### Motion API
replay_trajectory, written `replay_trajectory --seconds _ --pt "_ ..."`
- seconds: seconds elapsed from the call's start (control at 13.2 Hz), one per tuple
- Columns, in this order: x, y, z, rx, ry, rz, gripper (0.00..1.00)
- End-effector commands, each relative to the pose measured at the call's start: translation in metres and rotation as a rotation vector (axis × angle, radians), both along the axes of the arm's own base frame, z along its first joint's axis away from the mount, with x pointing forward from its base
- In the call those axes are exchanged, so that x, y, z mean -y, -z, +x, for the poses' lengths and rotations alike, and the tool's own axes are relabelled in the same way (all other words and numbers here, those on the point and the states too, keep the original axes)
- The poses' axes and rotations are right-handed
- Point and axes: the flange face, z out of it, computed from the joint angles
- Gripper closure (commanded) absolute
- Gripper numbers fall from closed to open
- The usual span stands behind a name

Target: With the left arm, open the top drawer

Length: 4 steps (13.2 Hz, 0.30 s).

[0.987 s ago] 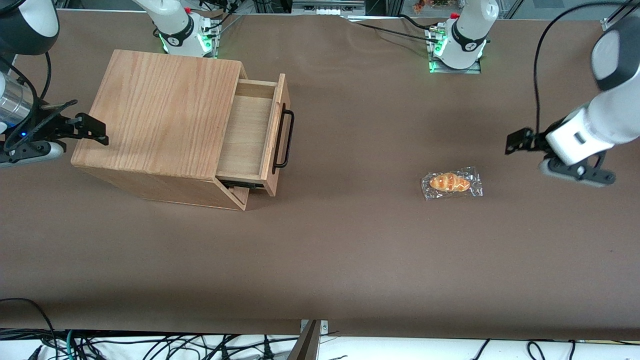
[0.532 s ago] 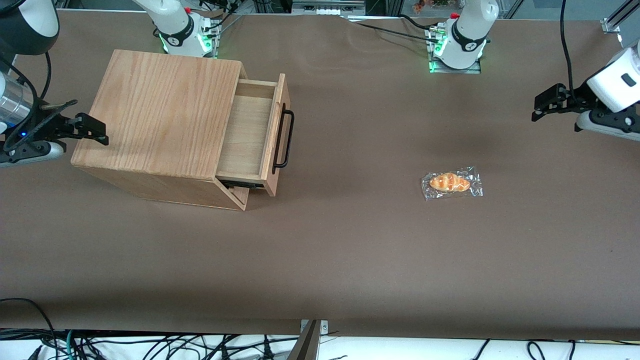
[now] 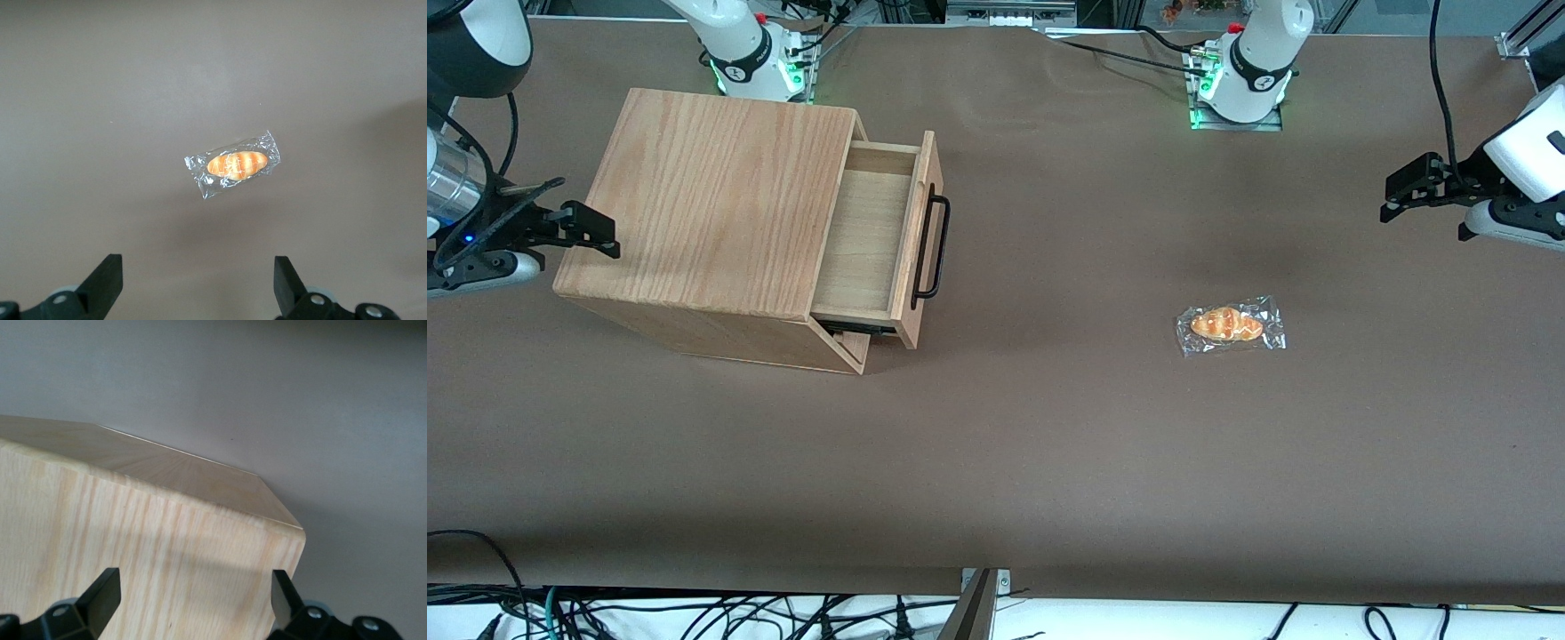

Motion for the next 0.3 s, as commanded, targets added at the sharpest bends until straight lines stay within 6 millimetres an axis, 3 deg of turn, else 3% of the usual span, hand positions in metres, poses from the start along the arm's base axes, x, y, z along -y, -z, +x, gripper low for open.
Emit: replay_trajectory --seconds 0.0,0.23 --pt "0.0012 -0.0034 0.0059 -0.003 0.017 0.028 0.0" --pt "0.0004 -0.0032 0.0064 -0.003 0.018 0.028 0.0"
